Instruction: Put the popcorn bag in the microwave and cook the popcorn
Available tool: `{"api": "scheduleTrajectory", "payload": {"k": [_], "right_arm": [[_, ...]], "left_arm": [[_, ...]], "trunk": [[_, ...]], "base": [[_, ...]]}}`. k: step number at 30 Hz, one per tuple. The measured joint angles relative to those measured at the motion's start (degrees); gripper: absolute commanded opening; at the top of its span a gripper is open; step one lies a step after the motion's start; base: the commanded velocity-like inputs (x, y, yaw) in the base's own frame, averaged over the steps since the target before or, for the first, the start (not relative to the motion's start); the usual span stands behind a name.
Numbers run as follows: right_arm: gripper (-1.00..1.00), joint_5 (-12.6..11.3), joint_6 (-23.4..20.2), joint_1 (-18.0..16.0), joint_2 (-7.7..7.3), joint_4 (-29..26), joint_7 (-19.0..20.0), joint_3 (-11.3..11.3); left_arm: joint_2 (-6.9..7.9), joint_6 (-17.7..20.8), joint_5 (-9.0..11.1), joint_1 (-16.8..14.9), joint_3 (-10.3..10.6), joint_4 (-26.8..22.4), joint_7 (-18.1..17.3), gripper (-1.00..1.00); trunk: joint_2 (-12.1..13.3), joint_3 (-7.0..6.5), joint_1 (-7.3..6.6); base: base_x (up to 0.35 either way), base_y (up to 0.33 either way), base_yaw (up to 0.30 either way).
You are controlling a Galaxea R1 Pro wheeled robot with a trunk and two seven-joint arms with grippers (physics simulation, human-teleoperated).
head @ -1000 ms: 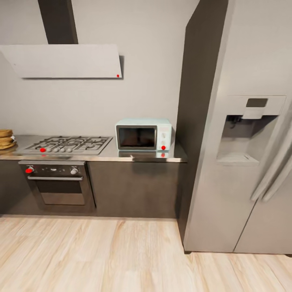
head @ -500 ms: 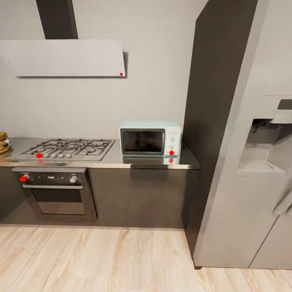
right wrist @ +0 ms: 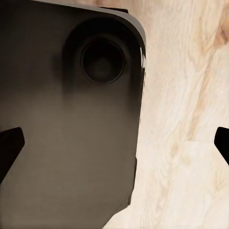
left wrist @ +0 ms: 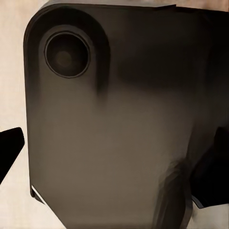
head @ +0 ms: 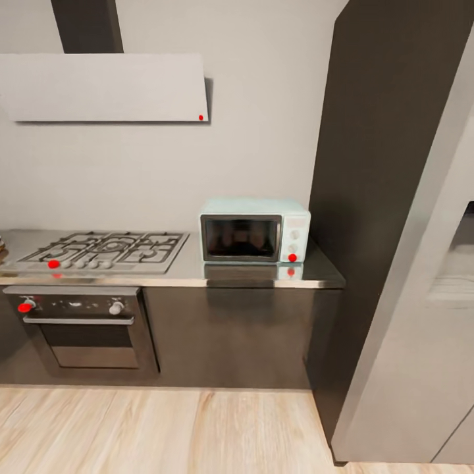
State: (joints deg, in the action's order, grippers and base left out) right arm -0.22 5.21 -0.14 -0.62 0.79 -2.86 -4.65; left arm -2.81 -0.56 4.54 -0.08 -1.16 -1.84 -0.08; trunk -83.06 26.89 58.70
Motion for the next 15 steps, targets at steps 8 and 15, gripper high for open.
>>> {"api": "scheduleTrajectory", "payload": {"k": [8,15], "right_arm": [[1.00,0.0,-0.1,0.0,0.07,0.0,0.0,0.0],[1.00,0.4,-0.2,0.0,0.09,0.0,0.0,-0.1]], "left_arm": [[-0.06,-0.1,0.0,0.0,0.0,0.0,0.0,1.00],[0.00,-0.5,0.0,0.0,0.0,0.0,0.0,1.00]], "trunk": [[0.0,0.00,0.00],[0.0,0.00,0.00]], "base": [[0.305,0.172,-0.105],[0.305,0.177,-0.003]]}}
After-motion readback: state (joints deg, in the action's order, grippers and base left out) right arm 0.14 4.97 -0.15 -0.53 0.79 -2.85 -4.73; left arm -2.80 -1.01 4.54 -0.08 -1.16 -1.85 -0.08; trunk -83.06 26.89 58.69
